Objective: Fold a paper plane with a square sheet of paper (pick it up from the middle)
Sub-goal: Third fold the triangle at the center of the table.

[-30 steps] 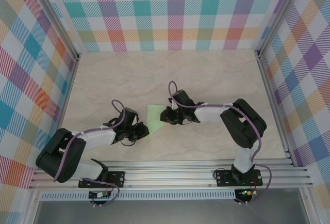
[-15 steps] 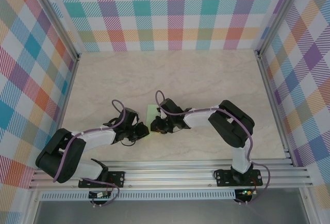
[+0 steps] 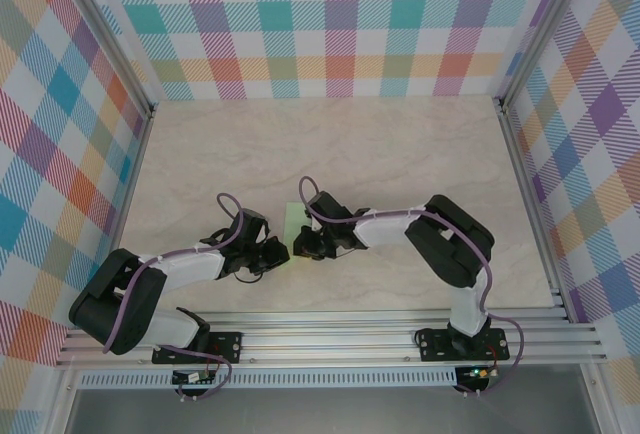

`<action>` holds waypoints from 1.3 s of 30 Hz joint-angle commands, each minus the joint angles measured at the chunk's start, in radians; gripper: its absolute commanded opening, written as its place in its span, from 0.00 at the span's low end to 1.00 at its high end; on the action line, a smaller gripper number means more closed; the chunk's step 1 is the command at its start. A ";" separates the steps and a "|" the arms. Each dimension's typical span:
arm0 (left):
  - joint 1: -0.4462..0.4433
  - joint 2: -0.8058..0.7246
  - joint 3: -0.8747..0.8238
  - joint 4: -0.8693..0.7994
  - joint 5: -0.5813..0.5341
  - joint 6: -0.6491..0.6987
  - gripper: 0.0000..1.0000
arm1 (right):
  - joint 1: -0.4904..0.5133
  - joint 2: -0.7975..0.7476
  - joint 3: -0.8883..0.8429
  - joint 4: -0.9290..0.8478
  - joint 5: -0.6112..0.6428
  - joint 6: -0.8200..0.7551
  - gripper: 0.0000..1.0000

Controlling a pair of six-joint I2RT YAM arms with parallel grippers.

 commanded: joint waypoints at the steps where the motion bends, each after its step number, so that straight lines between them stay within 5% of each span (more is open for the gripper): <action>1: -0.003 0.032 -0.049 -0.167 -0.059 0.020 0.14 | -0.060 -0.013 -0.001 -0.093 0.082 -0.053 0.16; 11: -0.003 0.036 -0.055 -0.158 -0.055 0.022 0.14 | -0.182 -0.059 -0.079 0.000 0.002 -0.073 0.17; 28: -0.003 0.006 -0.045 -0.170 -0.046 0.025 0.15 | -0.086 0.025 -0.001 0.048 -0.066 -0.034 0.18; 39: -0.003 -0.157 0.029 -0.184 0.079 0.035 0.24 | -0.086 0.050 0.002 -0.012 -0.028 -0.060 0.17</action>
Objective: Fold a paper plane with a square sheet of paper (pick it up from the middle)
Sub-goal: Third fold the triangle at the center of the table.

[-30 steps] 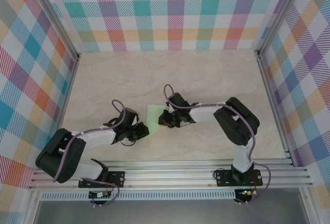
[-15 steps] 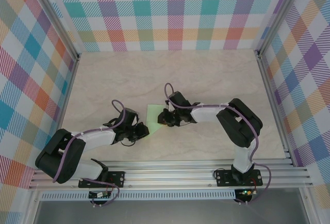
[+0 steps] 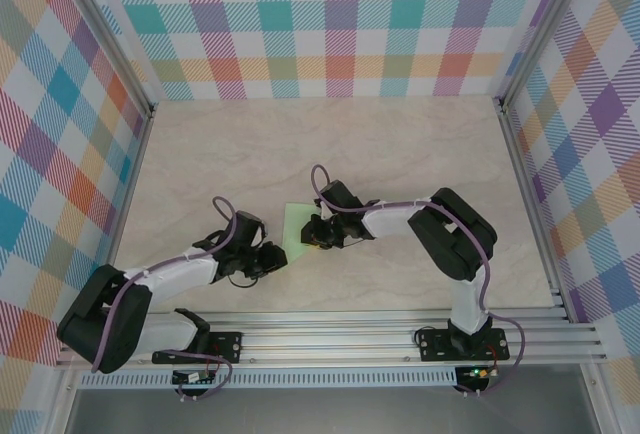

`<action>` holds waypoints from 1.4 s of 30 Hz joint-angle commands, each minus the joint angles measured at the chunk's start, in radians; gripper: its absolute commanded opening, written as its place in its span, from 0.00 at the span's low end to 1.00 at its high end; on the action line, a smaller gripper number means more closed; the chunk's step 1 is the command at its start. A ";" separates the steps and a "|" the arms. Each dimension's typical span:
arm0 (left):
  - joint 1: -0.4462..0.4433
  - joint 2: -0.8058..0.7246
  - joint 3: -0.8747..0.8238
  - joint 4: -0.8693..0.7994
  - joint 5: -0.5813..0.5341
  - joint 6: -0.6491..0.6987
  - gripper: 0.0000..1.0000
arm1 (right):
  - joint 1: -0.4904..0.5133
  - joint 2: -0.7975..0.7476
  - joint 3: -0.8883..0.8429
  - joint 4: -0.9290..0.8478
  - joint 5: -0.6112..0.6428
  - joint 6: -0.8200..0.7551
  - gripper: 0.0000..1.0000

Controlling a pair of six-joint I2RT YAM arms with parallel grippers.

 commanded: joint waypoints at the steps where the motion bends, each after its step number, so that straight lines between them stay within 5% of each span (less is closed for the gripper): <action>1: -0.003 -0.039 0.038 -0.030 0.064 0.014 0.25 | -0.001 0.031 0.007 -0.061 0.043 -0.015 0.17; 14: -0.001 0.215 0.109 0.209 0.170 -0.026 0.25 | -0.001 0.045 0.012 -0.067 0.045 -0.017 0.16; 20: -0.001 0.248 0.086 0.174 0.151 -0.023 0.25 | -0.001 0.049 0.019 -0.081 0.049 -0.024 0.17; 42: 0.005 -0.100 -0.122 -0.150 -0.026 -0.062 0.34 | -0.002 0.028 0.039 -0.131 0.070 -0.057 0.17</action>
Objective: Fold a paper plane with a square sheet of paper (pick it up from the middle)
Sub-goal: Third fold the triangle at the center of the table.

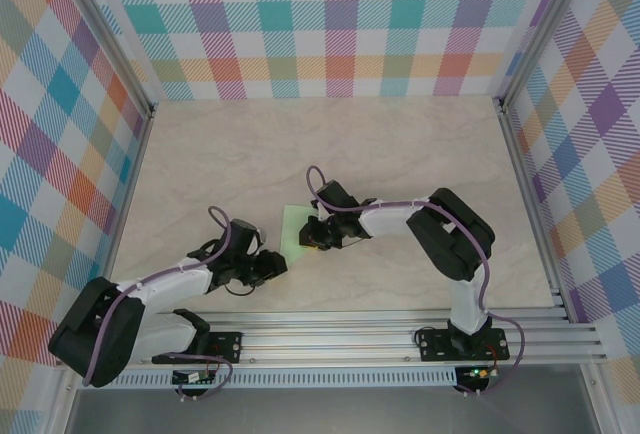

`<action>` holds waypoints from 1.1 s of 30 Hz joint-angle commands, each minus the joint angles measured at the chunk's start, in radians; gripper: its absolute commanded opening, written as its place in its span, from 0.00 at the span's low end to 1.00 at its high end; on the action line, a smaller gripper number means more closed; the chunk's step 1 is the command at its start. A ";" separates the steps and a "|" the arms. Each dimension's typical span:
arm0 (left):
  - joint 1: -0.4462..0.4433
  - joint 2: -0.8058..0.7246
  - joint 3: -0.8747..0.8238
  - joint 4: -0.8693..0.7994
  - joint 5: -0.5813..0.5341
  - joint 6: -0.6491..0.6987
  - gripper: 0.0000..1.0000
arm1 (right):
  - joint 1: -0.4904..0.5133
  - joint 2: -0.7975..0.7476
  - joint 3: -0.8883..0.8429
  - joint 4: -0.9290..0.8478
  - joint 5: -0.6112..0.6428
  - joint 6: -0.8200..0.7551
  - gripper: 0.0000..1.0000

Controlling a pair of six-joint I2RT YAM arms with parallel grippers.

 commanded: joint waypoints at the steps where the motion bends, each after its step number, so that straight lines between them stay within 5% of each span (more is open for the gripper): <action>1: 0.006 -0.028 -0.030 -0.169 -0.065 -0.023 0.34 | -0.009 0.019 0.005 -0.066 0.061 -0.026 0.17; 9: 0.006 -0.156 0.068 -0.261 -0.090 -0.005 0.38 | -0.009 -0.059 0.041 -0.072 0.008 -0.055 0.21; 16: 0.006 -0.069 0.206 -0.266 -0.110 0.075 0.36 | -0.048 -0.197 0.007 -0.210 0.168 -0.083 0.35; 25: 0.006 0.177 0.338 -0.231 -0.129 0.164 0.22 | -0.080 -0.163 -0.073 -0.034 -0.014 -0.017 0.45; 33: 0.006 0.232 0.353 -0.226 -0.142 0.175 0.21 | -0.058 -0.078 -0.024 0.021 -0.099 -0.007 0.47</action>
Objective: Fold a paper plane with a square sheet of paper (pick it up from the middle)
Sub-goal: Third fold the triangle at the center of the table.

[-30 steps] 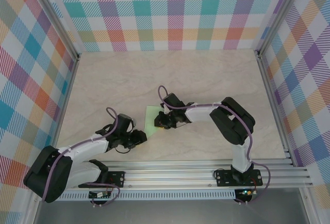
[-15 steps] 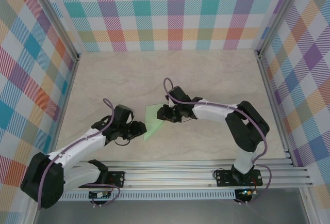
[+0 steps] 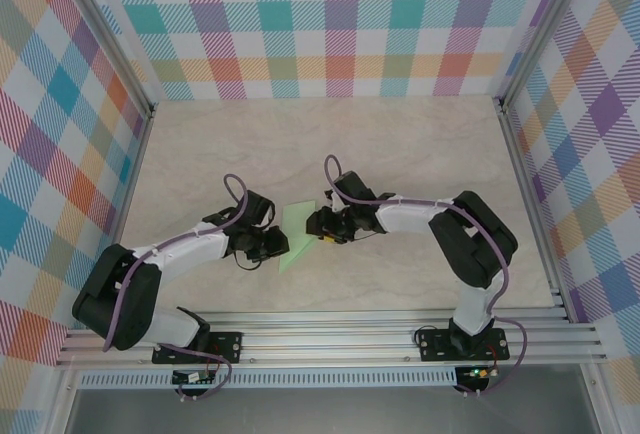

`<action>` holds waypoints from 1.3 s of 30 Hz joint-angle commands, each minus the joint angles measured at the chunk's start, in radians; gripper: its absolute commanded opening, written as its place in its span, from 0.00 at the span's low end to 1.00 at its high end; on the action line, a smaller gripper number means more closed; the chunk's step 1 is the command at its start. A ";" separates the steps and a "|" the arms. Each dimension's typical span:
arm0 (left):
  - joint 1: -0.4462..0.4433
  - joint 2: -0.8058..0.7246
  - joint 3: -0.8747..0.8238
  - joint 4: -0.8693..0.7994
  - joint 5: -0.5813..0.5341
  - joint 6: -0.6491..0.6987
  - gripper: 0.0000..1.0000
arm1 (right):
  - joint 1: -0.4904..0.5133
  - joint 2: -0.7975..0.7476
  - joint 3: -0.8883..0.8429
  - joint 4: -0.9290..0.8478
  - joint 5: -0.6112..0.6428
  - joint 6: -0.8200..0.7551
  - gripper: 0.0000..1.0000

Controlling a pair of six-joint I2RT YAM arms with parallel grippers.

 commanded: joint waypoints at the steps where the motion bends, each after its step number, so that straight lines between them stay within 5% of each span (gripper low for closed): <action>1: 0.006 0.006 0.022 0.003 -0.015 0.024 0.21 | 0.009 0.037 0.039 0.050 -0.060 0.012 0.47; 5: 0.006 -0.026 0.009 -0.005 -0.027 0.032 0.23 | 0.013 0.053 0.066 0.052 -0.088 -0.004 0.41; 14: -0.055 -0.180 -0.053 -0.038 -0.100 0.120 0.46 | 0.021 0.070 0.108 -0.002 -0.084 -0.026 0.20; 24: -0.289 -0.124 -0.010 -0.100 -0.399 0.114 0.50 | 0.020 0.071 0.133 -0.037 -0.087 -0.035 0.20; 39: -0.446 0.083 0.114 -0.136 -0.666 0.047 0.46 | 0.020 0.074 0.147 -0.050 -0.088 -0.038 0.22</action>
